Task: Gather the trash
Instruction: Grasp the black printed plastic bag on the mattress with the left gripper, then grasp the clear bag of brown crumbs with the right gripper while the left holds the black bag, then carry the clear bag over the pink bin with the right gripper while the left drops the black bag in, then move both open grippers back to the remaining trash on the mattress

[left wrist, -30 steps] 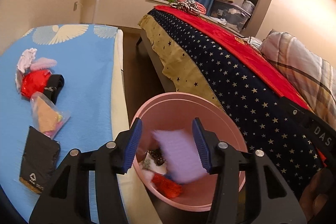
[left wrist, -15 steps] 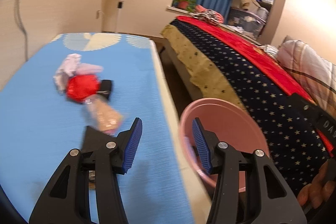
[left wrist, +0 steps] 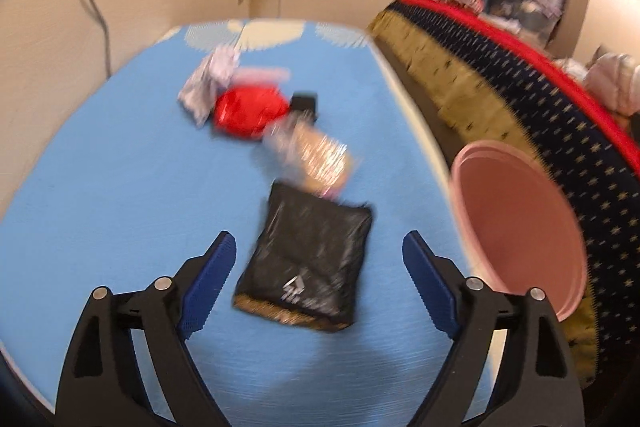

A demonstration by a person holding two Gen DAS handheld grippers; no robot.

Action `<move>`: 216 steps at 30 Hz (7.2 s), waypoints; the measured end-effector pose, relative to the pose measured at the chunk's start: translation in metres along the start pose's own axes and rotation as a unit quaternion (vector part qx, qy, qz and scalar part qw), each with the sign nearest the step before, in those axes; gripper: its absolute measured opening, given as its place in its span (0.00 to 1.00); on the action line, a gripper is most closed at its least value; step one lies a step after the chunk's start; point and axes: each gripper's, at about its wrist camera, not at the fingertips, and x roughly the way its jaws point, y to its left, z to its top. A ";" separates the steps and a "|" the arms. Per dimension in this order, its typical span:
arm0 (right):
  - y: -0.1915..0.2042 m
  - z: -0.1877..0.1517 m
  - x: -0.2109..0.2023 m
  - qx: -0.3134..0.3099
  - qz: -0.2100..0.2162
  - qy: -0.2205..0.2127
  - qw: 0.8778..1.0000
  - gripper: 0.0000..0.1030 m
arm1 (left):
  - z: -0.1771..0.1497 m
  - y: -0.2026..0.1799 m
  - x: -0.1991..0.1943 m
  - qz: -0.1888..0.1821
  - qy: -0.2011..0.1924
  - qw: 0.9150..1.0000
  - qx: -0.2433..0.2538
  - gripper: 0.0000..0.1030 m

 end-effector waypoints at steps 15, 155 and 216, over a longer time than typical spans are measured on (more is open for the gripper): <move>0.037 -0.008 0.036 -0.009 0.057 0.032 0.998 0.63 | -0.002 0.023 0.008 -0.022 0.029 0.999 -0.027 0.56; -0.083 0.009 0.022 0.069 -0.132 0.029 0.988 0.33 | 0.018 -0.127 -0.011 -0.129 -0.080 0.986 0.074 0.61; 0.079 -0.010 0.095 0.009 0.102 0.039 0.994 0.39 | 0.049 0.068 -0.023 0.031 -0.149 0.987 -0.056 0.37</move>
